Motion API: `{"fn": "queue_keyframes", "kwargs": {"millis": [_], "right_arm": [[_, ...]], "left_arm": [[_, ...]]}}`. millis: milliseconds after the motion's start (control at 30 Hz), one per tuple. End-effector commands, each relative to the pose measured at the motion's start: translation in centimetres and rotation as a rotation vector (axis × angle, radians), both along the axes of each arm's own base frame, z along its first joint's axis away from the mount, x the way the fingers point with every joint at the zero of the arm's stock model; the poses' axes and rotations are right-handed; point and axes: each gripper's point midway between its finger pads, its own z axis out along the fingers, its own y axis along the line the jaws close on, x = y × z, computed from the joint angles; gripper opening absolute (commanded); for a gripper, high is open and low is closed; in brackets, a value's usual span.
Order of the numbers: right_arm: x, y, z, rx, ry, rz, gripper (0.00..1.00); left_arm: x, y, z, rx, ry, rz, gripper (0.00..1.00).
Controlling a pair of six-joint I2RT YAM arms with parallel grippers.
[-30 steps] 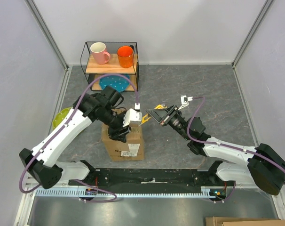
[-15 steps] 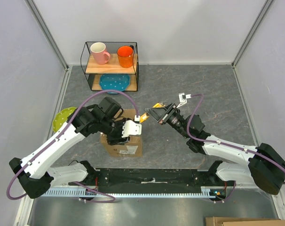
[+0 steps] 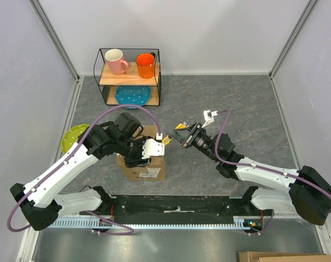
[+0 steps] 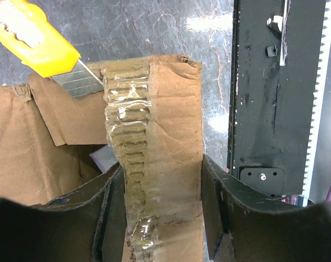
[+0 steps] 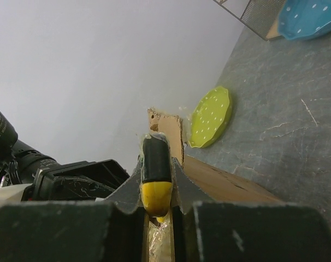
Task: Unpack the express box
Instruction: Cut the express box at the center of the board.
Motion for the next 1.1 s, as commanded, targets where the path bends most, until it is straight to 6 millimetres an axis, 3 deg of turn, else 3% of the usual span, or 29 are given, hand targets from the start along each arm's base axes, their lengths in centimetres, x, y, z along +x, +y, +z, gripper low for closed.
{"fn": "queue_keyframes", "kwargs": {"millis": [0,200,300,433,567,800,1067], "right_arm": [[-0.1,-0.2,1.4,0.006,-0.043,-0.006,0.0],[-0.1,0.2,0.3,-0.042,0.005,0.008,0.0],[-0.2,0.5,-1.8,-0.119,0.087,0.029,0.0],[-1.1,0.5,-2.7,-0.167,0.128,0.061,0.0],[-2.1,-0.7,-2.3,-0.191,0.133,0.066,0.0],[-3.5,-2.2,-3.8,-0.241,0.167,0.074,0.0],[-4.1,-0.4,-4.7,-0.198,0.199,0.146,0.0]], "left_arm": [[0.7,0.4,-0.3,0.013,-0.045,0.021,0.02],[1.0,0.4,-0.2,0.012,-0.058,0.028,0.02],[1.3,0.5,0.0,0.007,-0.077,0.041,0.02],[1.7,0.7,-0.3,0.019,-0.095,0.063,0.02],[2.0,0.9,-0.5,0.028,-0.107,0.076,0.02],[1.9,0.8,-0.6,0.024,-0.095,0.085,0.02],[1.9,0.6,-0.6,0.02,-0.084,0.085,0.02]]}}
